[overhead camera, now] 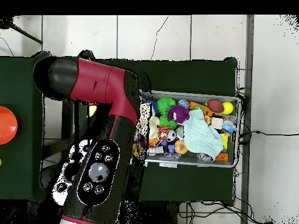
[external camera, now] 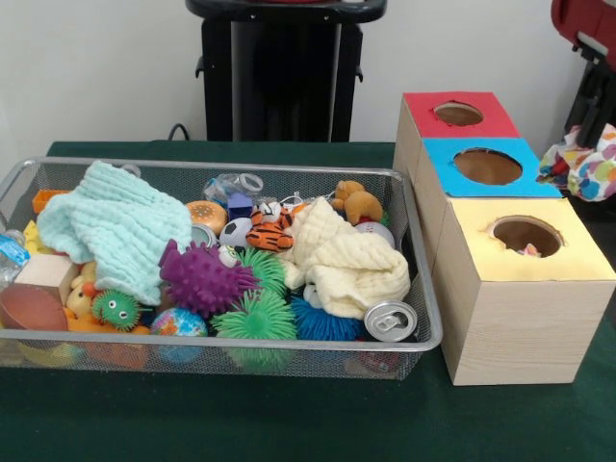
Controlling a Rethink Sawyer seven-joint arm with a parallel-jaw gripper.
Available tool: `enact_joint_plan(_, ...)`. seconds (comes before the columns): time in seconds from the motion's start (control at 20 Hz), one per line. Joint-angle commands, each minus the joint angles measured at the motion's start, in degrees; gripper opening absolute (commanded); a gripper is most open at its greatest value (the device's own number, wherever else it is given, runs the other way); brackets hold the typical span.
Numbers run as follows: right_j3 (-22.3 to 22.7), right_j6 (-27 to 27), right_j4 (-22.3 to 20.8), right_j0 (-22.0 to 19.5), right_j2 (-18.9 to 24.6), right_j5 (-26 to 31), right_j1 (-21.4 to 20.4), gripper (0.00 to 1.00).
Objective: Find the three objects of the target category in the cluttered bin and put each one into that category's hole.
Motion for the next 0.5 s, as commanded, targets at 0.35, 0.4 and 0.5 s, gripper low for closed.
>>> enact_joint_plan(0.35, 13.1, -7.02, -4.68, -3.52, 9.41, -5.86, -2.36, 0.0)
enact_joint_plan(0.4, 13.09, -7.29, -4.84, -3.83, 9.73, -6.27, -2.29, 0.0)
enact_joint_plan(0.5, 12.88, -7.61, -5.34, -4.3, 10.3, -7.12, -2.01, 0.0)
